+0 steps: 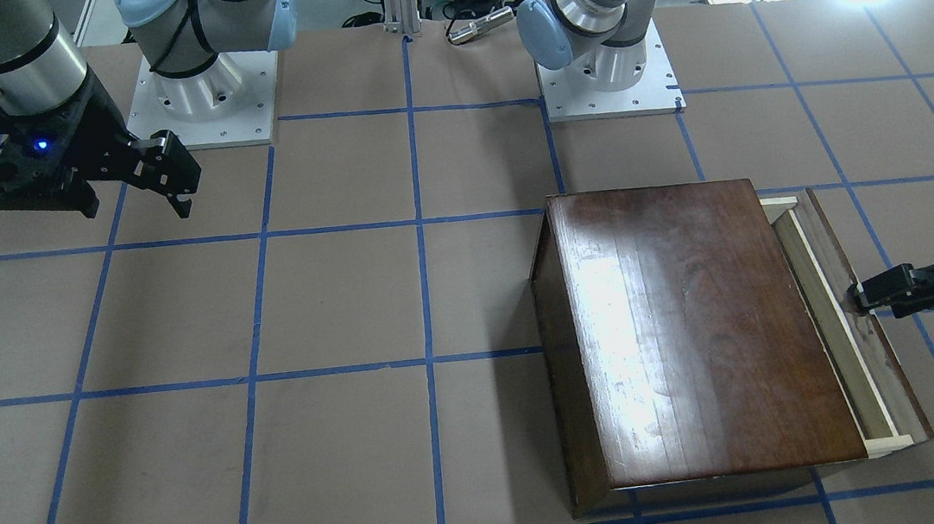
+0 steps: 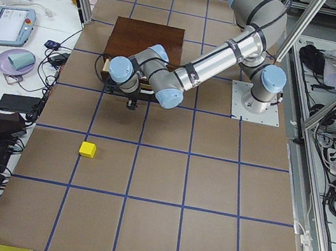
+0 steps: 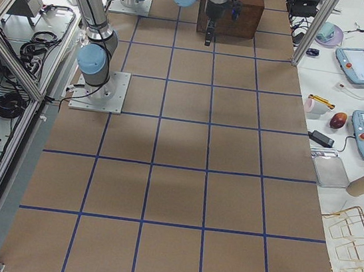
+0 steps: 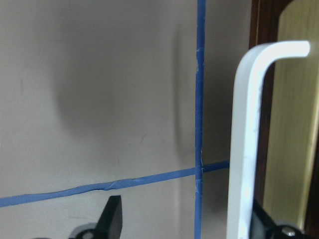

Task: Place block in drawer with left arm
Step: 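Pull the drawer handle outward with the left gripper to open it, then release the handle and raise the left gripper toward the yellow cube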

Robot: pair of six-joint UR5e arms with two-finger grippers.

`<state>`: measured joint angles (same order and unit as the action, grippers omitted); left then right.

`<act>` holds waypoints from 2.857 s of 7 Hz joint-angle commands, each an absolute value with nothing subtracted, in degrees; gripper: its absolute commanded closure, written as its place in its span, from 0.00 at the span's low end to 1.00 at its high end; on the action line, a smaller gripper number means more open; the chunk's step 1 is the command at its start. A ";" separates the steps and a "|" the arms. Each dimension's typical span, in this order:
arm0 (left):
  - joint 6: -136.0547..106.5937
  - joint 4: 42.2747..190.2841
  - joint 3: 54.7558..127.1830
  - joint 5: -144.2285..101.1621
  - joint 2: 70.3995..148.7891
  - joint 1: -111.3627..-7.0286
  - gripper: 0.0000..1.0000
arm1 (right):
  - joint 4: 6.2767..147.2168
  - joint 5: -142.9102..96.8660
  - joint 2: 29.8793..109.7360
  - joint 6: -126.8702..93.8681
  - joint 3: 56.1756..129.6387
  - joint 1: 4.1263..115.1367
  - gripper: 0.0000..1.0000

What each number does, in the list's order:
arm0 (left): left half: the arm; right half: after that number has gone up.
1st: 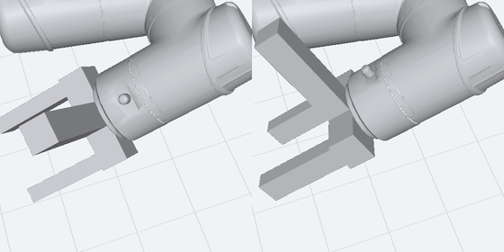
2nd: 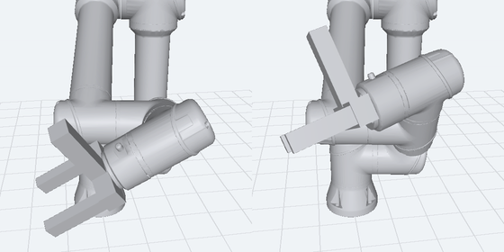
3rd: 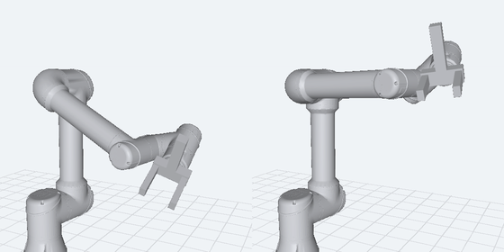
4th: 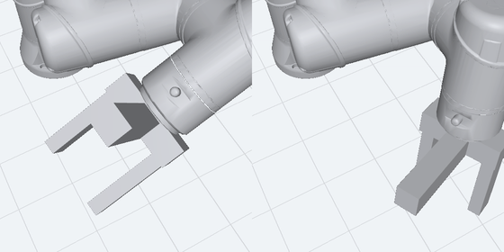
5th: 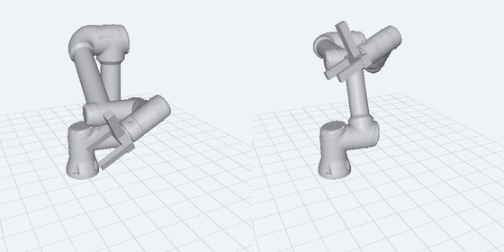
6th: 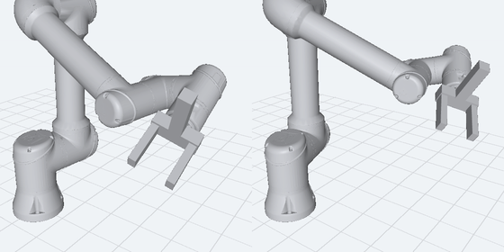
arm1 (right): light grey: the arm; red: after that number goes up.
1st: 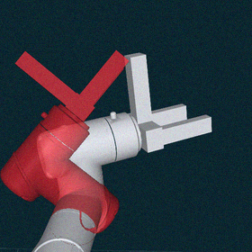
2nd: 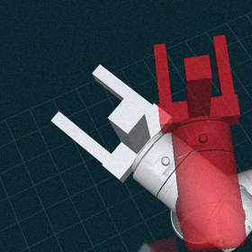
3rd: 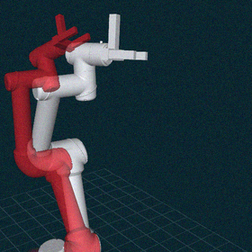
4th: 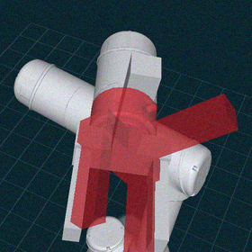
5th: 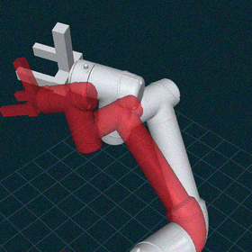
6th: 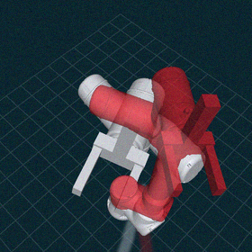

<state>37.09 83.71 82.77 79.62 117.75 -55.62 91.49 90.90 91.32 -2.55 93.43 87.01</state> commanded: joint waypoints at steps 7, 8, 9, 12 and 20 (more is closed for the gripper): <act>37.26 83.67 81.91 81.12 117.77 -53.97 0.17 | 91.49 90.97 91.32 -2.55 93.43 87.01 0.00; 37.79 83.58 82.00 81.38 117.77 -52.75 0.17 | 91.49 90.88 91.32 -2.55 93.43 87.01 0.00; 37.79 83.58 81.91 81.39 117.77 -52.65 0.17 | 91.49 90.88 91.32 -2.55 93.43 87.01 0.00; 37.71 83.67 81.83 81.56 117.60 -52.56 0.17 | 91.49 90.97 91.23 -2.55 93.43 87.01 0.00; 37.09 87.64 81.83 84.80 108.28 -53.00 0.11 | 91.49 90.88 91.32 -2.55 93.43 87.01 0.00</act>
